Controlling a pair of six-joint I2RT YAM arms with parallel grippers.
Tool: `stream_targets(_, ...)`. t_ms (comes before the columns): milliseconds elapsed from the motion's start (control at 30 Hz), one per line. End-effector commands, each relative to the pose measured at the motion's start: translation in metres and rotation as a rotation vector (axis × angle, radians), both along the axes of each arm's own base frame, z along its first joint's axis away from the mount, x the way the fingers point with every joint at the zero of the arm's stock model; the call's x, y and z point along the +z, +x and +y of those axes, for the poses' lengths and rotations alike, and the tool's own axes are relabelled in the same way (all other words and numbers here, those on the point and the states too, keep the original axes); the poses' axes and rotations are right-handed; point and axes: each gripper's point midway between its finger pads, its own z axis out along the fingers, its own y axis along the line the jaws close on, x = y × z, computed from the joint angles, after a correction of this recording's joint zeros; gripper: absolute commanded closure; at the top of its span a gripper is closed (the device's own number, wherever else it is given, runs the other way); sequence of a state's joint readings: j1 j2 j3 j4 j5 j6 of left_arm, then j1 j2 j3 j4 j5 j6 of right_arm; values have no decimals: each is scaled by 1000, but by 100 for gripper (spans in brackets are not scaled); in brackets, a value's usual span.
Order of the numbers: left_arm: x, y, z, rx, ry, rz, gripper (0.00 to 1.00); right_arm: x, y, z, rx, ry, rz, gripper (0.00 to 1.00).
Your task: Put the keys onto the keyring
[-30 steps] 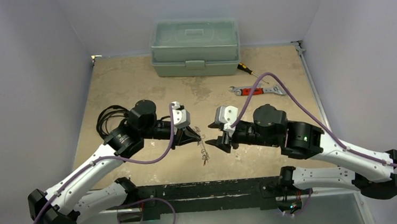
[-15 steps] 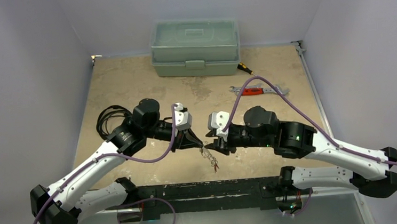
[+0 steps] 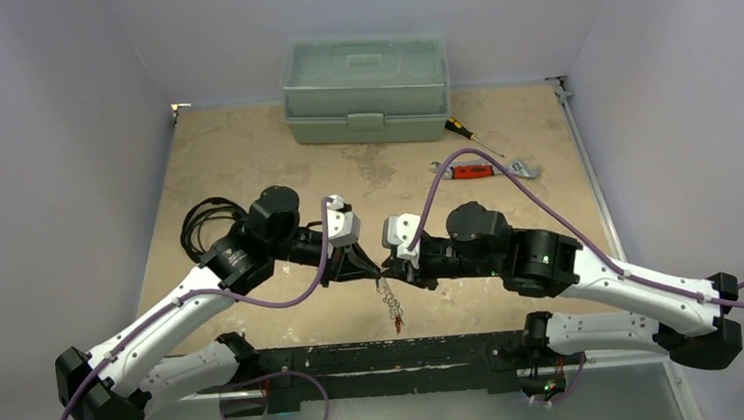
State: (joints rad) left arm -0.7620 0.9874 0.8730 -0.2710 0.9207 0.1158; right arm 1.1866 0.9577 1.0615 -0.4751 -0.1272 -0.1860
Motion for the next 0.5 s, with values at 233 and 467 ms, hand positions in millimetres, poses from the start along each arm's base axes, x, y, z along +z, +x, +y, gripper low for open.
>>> stream_targets(233, 29, -5, -2, -31, -80, -70, 100, 0, -3, 12, 32, 18, 5, 85)
stream_targets(467, 29, -5, -1, -28, -80, -71, 100, -5, -2, 12, 28, 1, 10, 100)
